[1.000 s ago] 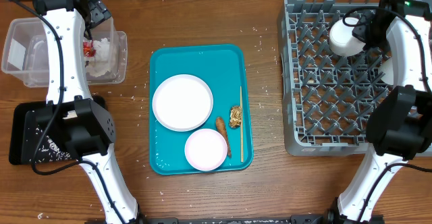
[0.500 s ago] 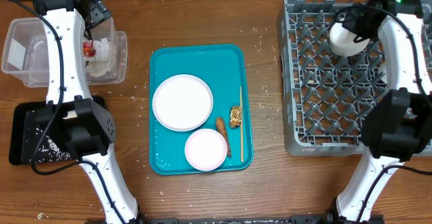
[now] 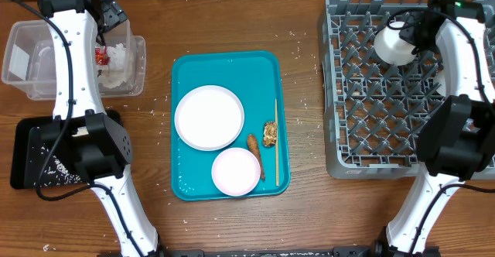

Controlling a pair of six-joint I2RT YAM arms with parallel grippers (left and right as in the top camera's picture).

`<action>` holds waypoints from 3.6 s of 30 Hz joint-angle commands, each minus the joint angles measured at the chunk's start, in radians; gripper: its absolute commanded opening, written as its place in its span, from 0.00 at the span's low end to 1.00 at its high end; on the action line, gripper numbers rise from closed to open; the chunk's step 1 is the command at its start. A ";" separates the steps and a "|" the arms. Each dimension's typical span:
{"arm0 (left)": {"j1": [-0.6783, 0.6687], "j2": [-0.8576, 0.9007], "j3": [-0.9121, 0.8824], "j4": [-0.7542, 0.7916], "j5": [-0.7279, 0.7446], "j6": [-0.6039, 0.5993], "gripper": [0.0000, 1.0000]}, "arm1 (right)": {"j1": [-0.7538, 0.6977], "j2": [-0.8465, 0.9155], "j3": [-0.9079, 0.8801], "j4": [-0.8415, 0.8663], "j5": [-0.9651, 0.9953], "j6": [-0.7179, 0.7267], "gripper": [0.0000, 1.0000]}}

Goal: Sort waste into correct bins and load items into the dishwasher
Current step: 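Lower the bowl into the rack's back row and hold it there, then reach the right gripper to the white plate rim on the teal tray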

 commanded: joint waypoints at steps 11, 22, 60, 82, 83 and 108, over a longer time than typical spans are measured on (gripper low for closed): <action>0.002 -0.017 0.013 0.003 -0.014 -0.010 1.00 | 0.041 -0.169 0.011 -0.036 -0.183 0.055 0.04; 0.002 -0.017 0.013 0.003 -0.014 -0.010 1.00 | 0.303 -0.315 0.010 -0.128 -0.633 0.040 1.00; 0.002 -0.017 0.013 0.003 -0.014 -0.010 1.00 | 0.810 -0.264 -0.375 -0.192 -0.333 0.291 0.89; 0.002 -0.017 0.013 0.003 -0.014 -0.010 1.00 | 0.885 -0.116 -0.376 0.268 -0.129 0.216 0.82; 0.002 -0.017 0.013 0.003 -0.014 -0.010 1.00 | 0.885 -0.100 -0.376 0.270 -0.129 0.216 0.82; 0.002 -0.017 0.013 0.003 -0.014 -0.010 1.00 | 0.887 0.003 -0.376 0.241 -0.133 0.243 0.31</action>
